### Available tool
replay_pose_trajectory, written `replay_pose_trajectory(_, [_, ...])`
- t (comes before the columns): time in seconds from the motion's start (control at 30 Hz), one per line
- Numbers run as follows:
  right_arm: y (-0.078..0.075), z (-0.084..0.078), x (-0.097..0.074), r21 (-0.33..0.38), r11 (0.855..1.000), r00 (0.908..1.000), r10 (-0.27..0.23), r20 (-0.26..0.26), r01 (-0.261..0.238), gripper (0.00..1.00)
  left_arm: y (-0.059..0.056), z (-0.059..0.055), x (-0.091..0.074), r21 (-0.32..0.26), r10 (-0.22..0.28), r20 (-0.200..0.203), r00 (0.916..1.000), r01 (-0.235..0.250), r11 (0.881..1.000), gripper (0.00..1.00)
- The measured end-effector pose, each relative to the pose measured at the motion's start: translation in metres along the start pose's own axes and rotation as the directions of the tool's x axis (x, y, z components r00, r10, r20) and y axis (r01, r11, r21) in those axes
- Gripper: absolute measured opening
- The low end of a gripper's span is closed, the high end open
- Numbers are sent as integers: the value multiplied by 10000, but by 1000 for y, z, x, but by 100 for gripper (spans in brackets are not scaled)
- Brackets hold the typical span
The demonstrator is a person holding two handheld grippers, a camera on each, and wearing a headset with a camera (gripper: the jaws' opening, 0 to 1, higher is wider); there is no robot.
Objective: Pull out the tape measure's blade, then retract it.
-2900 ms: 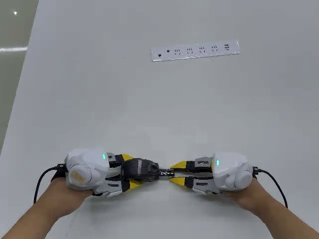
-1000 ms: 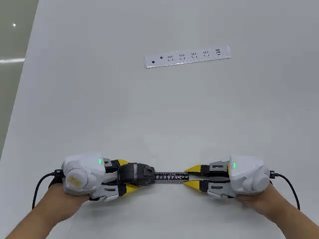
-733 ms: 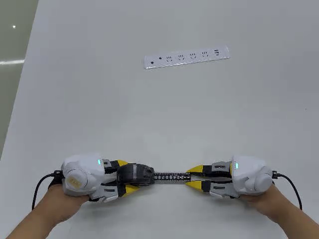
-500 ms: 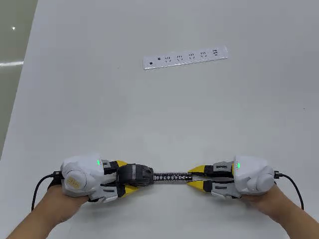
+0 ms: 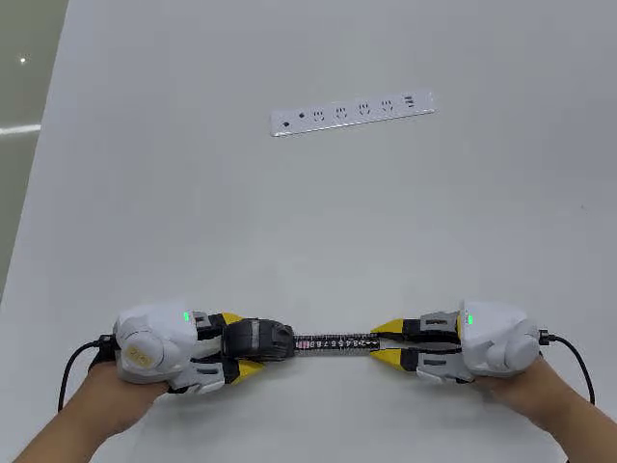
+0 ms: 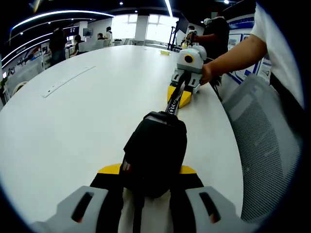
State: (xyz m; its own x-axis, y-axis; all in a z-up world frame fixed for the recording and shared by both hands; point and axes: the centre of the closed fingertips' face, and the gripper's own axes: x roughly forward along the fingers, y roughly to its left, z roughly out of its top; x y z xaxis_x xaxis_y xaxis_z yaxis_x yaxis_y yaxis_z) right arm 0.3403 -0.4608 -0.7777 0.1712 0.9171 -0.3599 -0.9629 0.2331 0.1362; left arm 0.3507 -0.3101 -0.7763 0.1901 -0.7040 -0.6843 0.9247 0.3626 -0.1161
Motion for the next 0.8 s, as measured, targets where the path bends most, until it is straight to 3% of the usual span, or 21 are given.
replay_pose_trajectory(0.8, [-3,-6,-21,235,9997,9999,-119,38,118,10,-1,0,0,3,-23,-51,10000,23,10000,33])
